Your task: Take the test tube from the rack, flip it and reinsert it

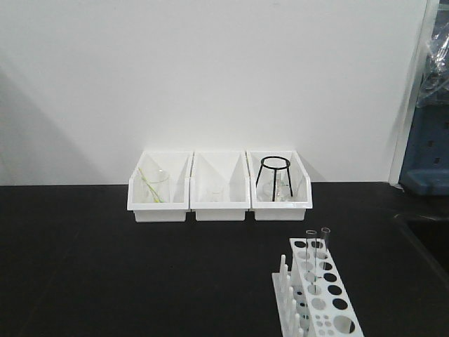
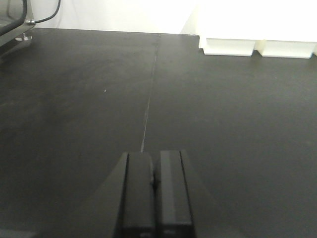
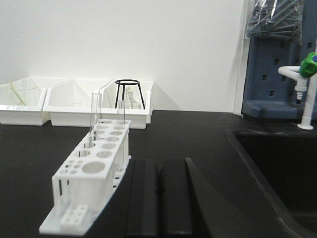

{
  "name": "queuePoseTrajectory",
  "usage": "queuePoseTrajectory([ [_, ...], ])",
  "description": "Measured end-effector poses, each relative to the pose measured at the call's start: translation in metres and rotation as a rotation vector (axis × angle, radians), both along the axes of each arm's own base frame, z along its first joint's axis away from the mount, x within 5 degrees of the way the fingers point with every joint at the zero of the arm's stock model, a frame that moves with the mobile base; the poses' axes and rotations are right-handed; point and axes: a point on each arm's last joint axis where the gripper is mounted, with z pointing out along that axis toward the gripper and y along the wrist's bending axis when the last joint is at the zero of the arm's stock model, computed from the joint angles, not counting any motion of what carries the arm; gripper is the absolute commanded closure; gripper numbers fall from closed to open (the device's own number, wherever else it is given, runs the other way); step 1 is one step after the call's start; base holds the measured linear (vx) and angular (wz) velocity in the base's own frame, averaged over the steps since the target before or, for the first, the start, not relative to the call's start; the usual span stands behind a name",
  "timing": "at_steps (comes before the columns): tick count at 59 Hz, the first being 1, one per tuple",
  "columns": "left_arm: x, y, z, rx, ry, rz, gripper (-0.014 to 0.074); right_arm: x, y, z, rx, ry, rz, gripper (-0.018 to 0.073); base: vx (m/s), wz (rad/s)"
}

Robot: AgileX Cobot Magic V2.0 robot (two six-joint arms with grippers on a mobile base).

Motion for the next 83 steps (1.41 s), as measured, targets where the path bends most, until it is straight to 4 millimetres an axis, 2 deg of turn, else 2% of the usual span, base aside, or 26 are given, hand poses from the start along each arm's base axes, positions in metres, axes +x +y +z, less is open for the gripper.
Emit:
queuePoseTrajectory([
  [32,0.0000,0.0000,0.0000,0.000,0.000,0.000,0.0603,0.0000,0.0000,0.0000,0.000,0.000,0.000,0.0568,0.17,0.02],
  [83,0.0000,0.0000,0.0000,0.000,0.000,0.000,0.0603,-0.0001,0.0000,0.0035,0.020,-0.038,0.001,0.0568,0.02,0.00],
])
